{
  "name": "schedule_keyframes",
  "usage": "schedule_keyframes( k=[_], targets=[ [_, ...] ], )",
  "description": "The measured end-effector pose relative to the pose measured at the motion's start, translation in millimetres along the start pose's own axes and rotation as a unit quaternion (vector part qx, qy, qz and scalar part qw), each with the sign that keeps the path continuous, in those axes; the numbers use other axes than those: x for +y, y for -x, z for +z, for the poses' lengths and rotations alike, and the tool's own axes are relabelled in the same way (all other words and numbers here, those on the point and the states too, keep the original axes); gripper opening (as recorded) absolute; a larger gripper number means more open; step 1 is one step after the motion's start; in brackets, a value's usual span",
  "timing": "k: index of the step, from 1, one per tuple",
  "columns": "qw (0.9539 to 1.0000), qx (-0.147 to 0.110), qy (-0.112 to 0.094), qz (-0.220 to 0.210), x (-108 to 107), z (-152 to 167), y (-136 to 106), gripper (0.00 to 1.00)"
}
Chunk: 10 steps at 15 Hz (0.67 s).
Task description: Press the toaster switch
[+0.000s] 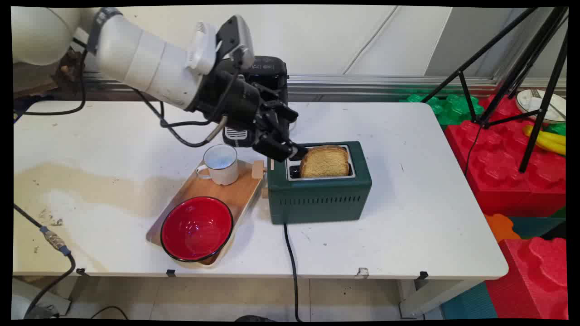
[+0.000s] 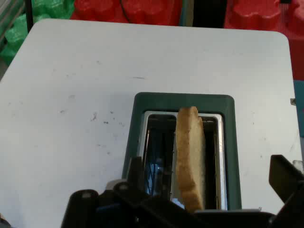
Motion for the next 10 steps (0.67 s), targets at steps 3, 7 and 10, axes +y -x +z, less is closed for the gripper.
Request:
schedule_keyframes(
  k=[3,7,10],
  targets=[
    [0.9999,0.008,0.008,-0.003,-0.8,-11.6,6.4,1.00],
    [0.9990,0.024,0.025,-0.028,-3.5,-37.8,32.2,1.00],
    [0.9983,0.030,0.025,-0.044,-6.4,-48.5,51.7,1.00]
  ],
)
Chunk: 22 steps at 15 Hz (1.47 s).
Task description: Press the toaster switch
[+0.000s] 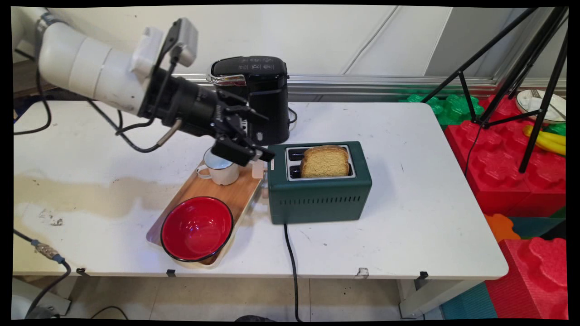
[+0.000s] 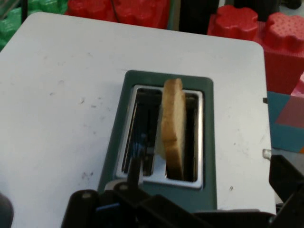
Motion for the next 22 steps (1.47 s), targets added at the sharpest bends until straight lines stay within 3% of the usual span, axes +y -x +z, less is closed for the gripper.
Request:
schedule_keyframes(
  k=[8,14,15,22],
  targets=[
    [0.9998,0.000,-0.004,-0.018,-10.6,-10.7,38.0,1.00],
    [0.9998,-0.002,-0.004,-0.020,-16.0,-12.2,53.0,1.00],
    [0.9998,-0.003,-0.004,-0.020,-16.9,-12.3,55.3,0.00],
    [0.9997,-0.013,0.000,-0.020,-24.1,-7.8,59.4,0.00]
  ],
)
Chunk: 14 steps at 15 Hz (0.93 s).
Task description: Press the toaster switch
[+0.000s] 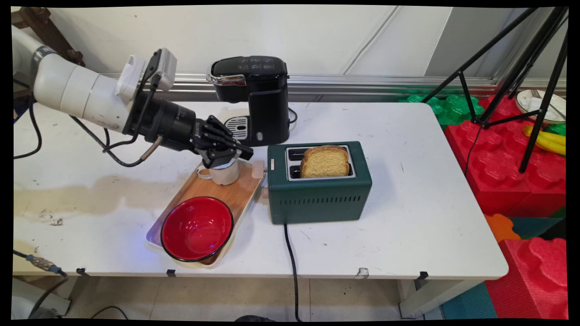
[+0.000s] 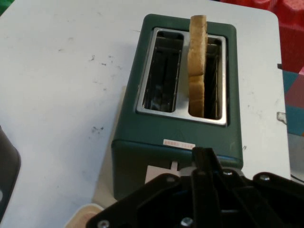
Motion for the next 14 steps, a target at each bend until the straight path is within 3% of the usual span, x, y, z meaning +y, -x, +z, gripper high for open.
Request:
schedule_keyframes(
  k=[14],
  targets=[
    [0.9991,-0.041,0.010,-0.012,-11.1,24.2,-7.7,0.00]
  ],
)
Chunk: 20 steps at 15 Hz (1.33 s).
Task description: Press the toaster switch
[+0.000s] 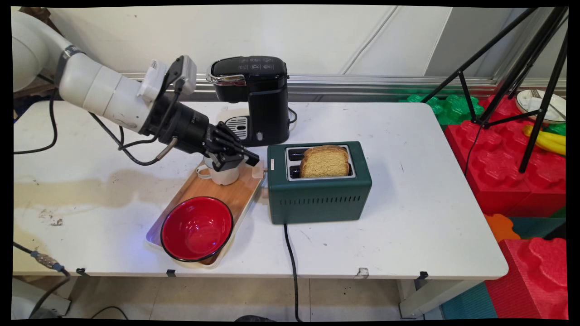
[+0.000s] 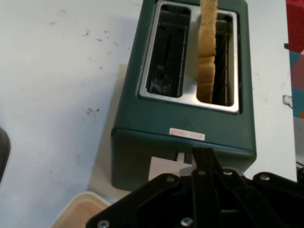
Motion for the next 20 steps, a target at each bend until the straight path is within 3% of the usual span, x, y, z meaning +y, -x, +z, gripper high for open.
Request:
schedule_keyframes(
  k=[20],
  targets=[
    [0.9989,-0.045,0.009,-0.010,-7.6,46.5,11.1,0.00]
  ],
)
